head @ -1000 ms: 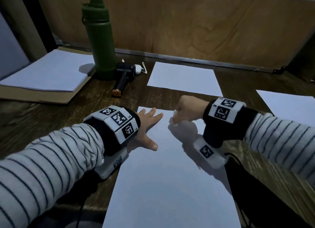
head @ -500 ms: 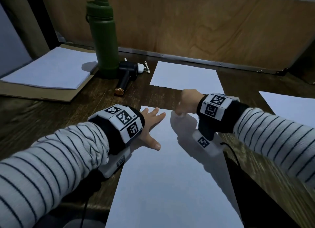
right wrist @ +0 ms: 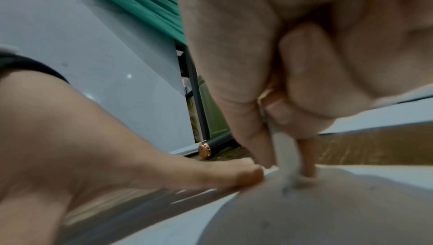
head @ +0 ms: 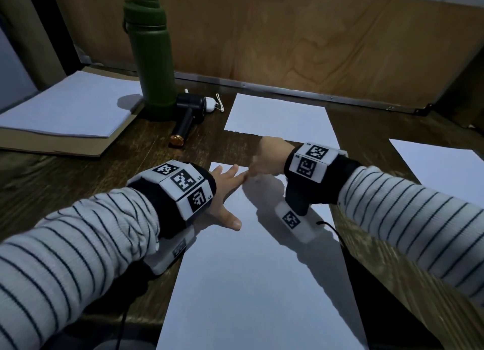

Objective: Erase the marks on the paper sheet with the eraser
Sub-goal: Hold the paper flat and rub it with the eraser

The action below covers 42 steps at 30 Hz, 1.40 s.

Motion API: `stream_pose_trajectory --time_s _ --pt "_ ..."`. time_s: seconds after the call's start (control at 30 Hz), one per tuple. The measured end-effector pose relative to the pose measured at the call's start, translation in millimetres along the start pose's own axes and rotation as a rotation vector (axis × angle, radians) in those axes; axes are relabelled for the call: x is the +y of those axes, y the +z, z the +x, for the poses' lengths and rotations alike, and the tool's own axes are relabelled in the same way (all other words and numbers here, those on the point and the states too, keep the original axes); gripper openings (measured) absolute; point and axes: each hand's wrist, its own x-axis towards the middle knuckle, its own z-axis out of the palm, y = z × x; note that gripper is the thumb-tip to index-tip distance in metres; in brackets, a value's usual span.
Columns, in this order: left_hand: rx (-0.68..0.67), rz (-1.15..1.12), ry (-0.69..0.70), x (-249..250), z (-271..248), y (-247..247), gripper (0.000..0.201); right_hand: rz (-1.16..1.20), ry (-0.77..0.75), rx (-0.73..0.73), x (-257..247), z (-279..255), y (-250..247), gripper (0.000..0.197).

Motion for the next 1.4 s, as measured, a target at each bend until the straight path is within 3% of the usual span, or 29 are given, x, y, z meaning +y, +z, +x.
stream_pose_trajectory --time_s 0.2,0.3,0.4,0.5,0.6,0.67,0.73,0.8,0.87,0.97,1.03,1.17,1.3,1.4 --pt "-0.012 0.0 -0.022 -3 3 4 0.127 -0.069 0.089 0.014 11 -11 -5 0.028" --pt "0.001 0.015 -0.01 -2 3 2 0.125 -0.15 0.034 0.044 2 -13 -3 0.031" --pt "0.008 -0.005 0.022 -4 3 2 0.123 -0.072 -0.04 0.092 -9 -10 9 0.038" --pt "-0.006 -0.012 0.013 -5 4 4 0.138 -0.053 -0.042 0.079 4 -11 5 0.014" --pt "-0.004 -0.007 -0.006 -7 6 8 0.14 -0.095 0.011 0.077 15 -15 -1 0.008" --pt "0.01 -0.012 -0.007 -6 6 7 0.135 -0.081 -0.025 0.097 8 -17 4 0.022" --pt "0.026 -0.016 0.009 -7 6 7 0.136 -0.015 -0.119 0.081 0 -18 11 0.023" --pt "0.034 -0.025 0.018 -8 6 8 0.134 0.012 -0.179 -0.007 0 -21 11 0.023" --pt "0.026 -0.015 -0.002 -9 5 9 0.134 -0.012 -0.147 -0.094 9 -23 3 0.021" --pt "0.026 -0.012 -0.006 -8 5 8 0.134 0.033 -0.066 -0.022 21 -21 -4 0.016" --pt "0.034 -0.021 -0.003 -7 4 8 0.13 0.047 -0.091 0.046 16 -24 4 0.015" --pt "0.02 -0.004 -0.013 -7 3 7 0.128 0.064 -0.113 -0.044 14 -31 11 0.022" --pt "0.017 -0.011 -0.017 -4 1 5 0.13 0.08 -0.032 0.09 28 -21 4 0.023" --pt "0.017 -0.032 -0.004 -5 2 7 0.141 0.043 -0.124 0.068 15 -32 13 0.02"
